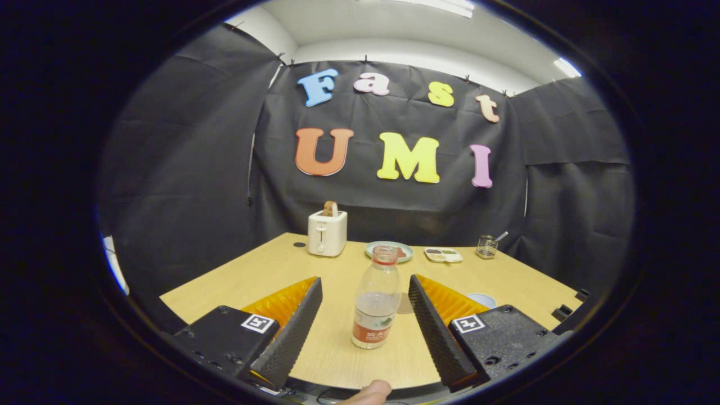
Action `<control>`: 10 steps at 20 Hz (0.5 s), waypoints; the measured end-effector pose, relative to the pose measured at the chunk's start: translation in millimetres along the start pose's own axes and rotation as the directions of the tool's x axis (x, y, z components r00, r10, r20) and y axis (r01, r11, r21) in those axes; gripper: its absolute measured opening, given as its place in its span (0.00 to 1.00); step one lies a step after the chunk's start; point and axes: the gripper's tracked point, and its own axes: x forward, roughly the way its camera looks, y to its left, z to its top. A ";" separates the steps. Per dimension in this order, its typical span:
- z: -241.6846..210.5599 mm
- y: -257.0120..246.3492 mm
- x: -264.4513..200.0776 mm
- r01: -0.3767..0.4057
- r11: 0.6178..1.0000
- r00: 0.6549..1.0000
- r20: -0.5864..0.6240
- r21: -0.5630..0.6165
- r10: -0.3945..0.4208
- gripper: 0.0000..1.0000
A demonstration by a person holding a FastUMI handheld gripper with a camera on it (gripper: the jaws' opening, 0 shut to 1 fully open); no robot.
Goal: Take the bottle from table, then pour the juice into the cup, finally place the bottle on the coaster
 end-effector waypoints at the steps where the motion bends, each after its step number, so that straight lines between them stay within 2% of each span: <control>1: -2.6 1.0 2.3 -0.004 1.000 1.000 0.006 0.005 0.004 0.99; 5: -22.6 -12.8 20.4 0.040 0.999 0.999 0.024 -0.008 -0.040 0.99; 10: -53.2 -12.6 47.5 0.057 0.996 0.998 0.040 -0.065 -0.054 0.99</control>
